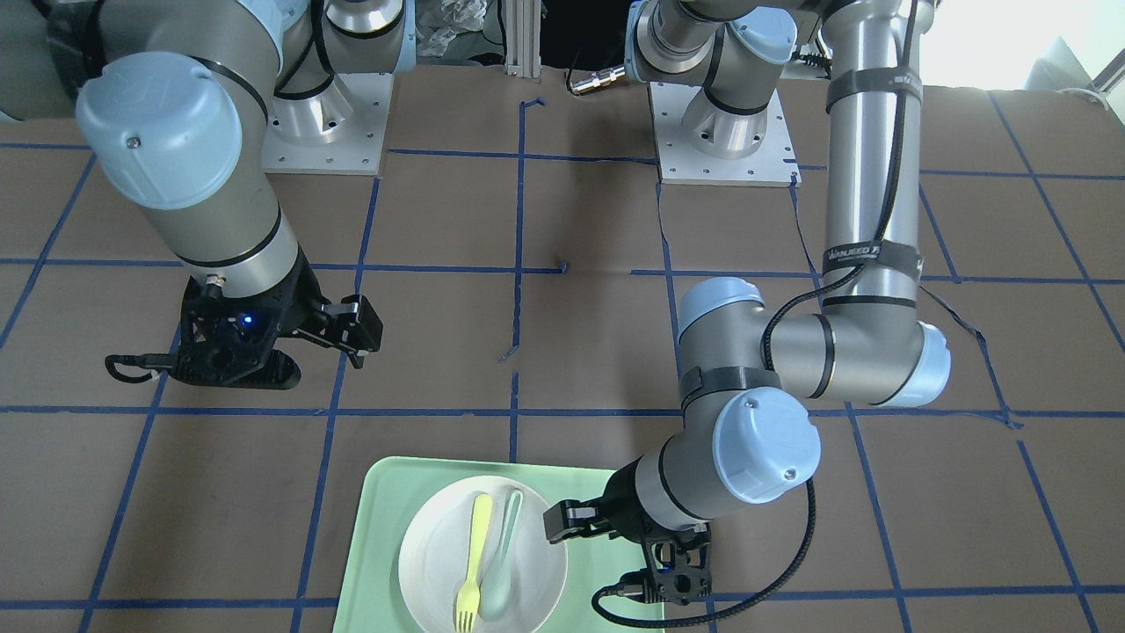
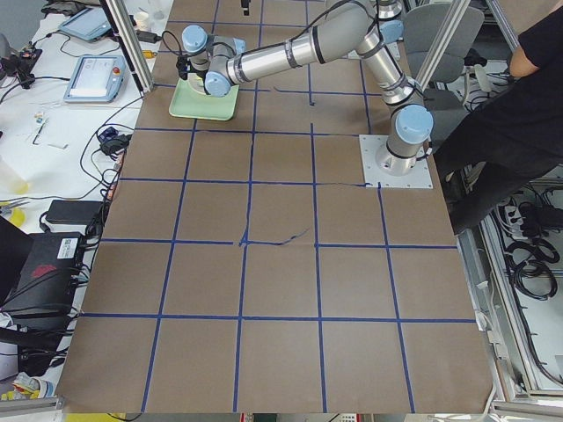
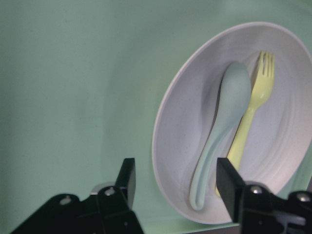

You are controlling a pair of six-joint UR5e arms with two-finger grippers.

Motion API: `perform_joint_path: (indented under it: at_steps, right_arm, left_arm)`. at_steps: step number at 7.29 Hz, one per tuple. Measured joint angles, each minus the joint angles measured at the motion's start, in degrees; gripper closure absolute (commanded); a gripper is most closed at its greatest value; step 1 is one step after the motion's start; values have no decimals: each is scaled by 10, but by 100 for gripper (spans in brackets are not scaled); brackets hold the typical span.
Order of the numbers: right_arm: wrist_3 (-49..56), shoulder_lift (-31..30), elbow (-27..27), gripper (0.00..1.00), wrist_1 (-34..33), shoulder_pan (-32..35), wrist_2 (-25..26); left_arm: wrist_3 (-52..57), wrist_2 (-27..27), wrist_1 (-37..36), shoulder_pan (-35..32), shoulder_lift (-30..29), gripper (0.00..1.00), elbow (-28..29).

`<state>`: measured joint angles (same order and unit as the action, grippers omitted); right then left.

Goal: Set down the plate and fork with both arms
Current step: 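Release the plate and raise the left gripper while the right gripper reaches over the plate, then lower the right gripper and grasp the yellow fork handle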

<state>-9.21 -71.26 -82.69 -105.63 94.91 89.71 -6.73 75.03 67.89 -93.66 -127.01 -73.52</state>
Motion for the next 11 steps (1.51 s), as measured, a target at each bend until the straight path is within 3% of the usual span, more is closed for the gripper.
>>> perform_joint_path:
  at_steps: [1,2,3,4,5,8,11]
  right_arm:
    - [-33,31,13,14,-43,11,-8]
    - [-67,70,36,22,-73,27,-12]
    - [-89,113,65,34,-91,43,-14]
    - [-99,148,89,35,-100,53,-14]
    - [-103,176,100,45,-111,60,-13]
    - [-110,237,124,43,-141,71,-13]
    - [-118,272,149,43,-143,79,-13]
  left_arm:
    - [67,69,53,14,28,0,-3]
    - [107,112,82,32,52,0,-16]
    - [128,130,89,49,69,0,-38]
    - [143,136,84,59,80,0,-61]
    - [151,138,75,63,86,0,-78]
    - [156,137,66,65,93,0,-105]
    - [158,138,5,65,91,0,-136]
